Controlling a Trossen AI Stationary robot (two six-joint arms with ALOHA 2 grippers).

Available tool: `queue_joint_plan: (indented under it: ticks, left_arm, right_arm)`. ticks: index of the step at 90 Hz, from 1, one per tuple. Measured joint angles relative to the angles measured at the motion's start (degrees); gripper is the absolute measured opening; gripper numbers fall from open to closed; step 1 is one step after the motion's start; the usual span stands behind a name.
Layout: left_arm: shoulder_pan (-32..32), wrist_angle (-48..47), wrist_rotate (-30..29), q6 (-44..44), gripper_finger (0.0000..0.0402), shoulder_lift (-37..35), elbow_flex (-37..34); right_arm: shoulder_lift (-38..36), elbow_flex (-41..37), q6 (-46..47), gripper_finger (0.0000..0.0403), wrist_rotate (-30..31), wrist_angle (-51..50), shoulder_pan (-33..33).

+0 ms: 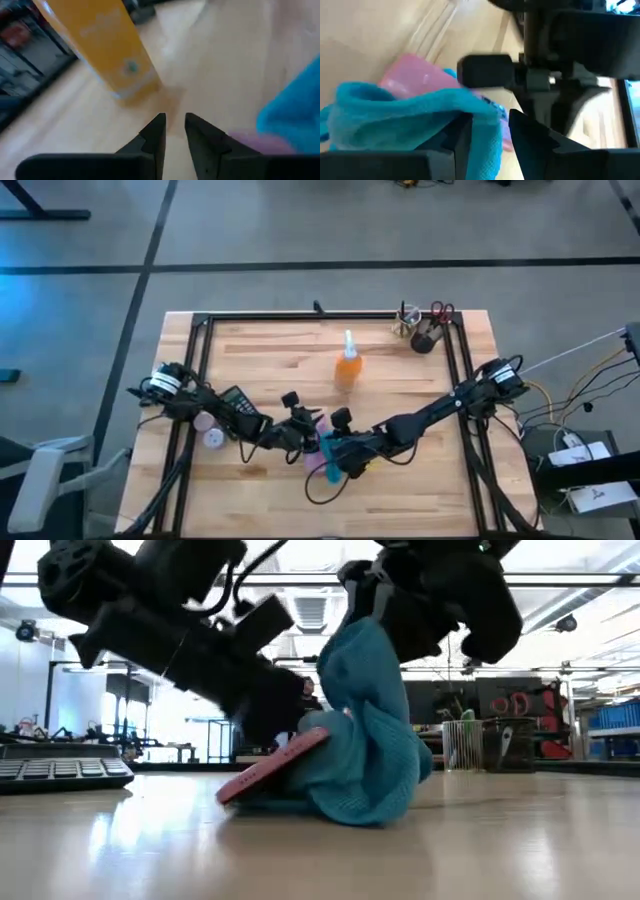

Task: Apply microfiber cloth
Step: Wipe the pink cellphone with the blue microfiber cloth

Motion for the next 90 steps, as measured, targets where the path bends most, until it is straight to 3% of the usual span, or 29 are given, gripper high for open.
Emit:
queue_joint_plan:
  ticks: [14, 28, 42, 57, 71, 90]
  left_arm:
    - [-0.93, -0.8, -4.78, 5.7, 0.0059, -0.8, 1.4]
    - [-5.6, -8.96, -5.49, 5.15, 0.0059, -7.38, 1.7]
    - [-11.28, -21.69, -5.49, -6.43, 0.0059, -12.23, 1.56]
    - [-11.75, -21.1, -5.44, -16.35, 0.0059, -7.12, -1.25]
    - [-7.32, -19.32, -7.22, -17.93, 0.0059, 1.23, -1.44]
    - [-2.79, -5.39, 4.38, -11.09, 0.0059, 7.81, -1.1]
  right_arm:
    - [0.0, -0.32, 0.23, 0.0118, 0.12, -0.36, -0.07]
    - [0.0, -0.27, 4.95, 0.0108, 1.02, -9.17, 0.0]
    - [-0.82, 0.91, 15.01, 0.0097, 1.16, -18.65, 0.33]
    - [-1.42, -0.93, 25.2, 0.0091, 0.46, -21.98, 0.39]
    - [0.51, -5.49, 31.29, 0.0098, -7.59, -14.57, 0.39]
    - [4.76, -8.49, 29.8, 0.0113, -9.15, 2.59, 0.37]
